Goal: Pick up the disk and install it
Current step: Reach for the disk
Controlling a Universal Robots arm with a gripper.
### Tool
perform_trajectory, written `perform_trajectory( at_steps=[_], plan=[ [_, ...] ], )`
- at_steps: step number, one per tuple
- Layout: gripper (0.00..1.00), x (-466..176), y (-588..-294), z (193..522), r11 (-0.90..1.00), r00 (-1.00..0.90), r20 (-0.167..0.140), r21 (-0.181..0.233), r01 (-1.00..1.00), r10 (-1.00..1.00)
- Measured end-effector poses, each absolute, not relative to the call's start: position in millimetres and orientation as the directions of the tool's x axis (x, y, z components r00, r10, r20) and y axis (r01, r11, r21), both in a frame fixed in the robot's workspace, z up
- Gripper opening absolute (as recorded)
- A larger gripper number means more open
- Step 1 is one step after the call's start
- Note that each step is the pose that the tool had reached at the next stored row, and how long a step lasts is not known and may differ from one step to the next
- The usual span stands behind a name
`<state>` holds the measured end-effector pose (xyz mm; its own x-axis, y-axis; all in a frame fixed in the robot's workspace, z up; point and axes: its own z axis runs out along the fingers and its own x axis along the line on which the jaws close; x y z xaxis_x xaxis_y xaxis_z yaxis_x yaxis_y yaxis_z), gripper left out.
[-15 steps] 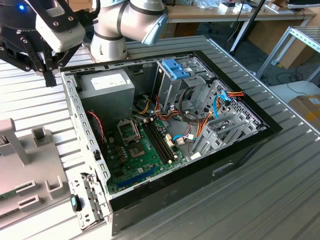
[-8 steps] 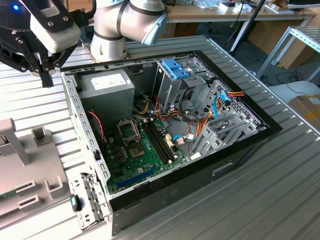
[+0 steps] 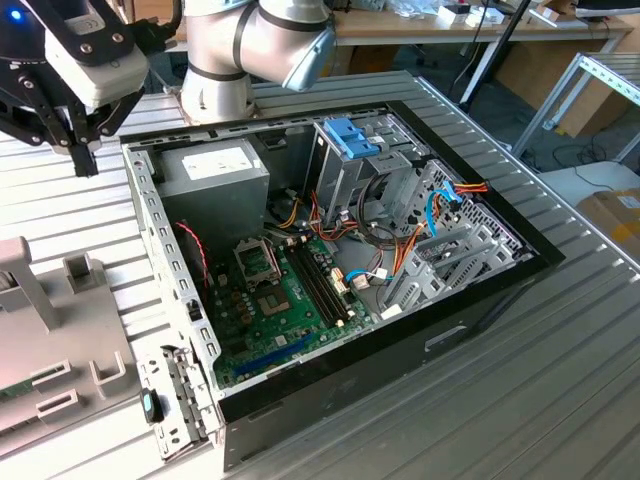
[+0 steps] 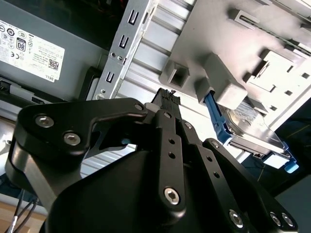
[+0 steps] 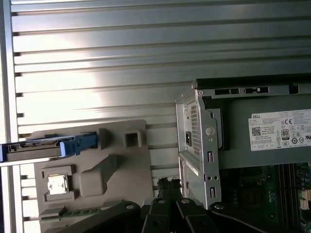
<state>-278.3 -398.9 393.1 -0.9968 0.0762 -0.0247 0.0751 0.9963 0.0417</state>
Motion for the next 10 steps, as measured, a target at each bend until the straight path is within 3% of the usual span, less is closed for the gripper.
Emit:
perform_trajectory(
  at_steps=[10],
  plan=[
    [0.11,-300.8,-398.9,392.9,0.996,-0.997,-0.025,0.042,0.075,0.076]
  ],
)
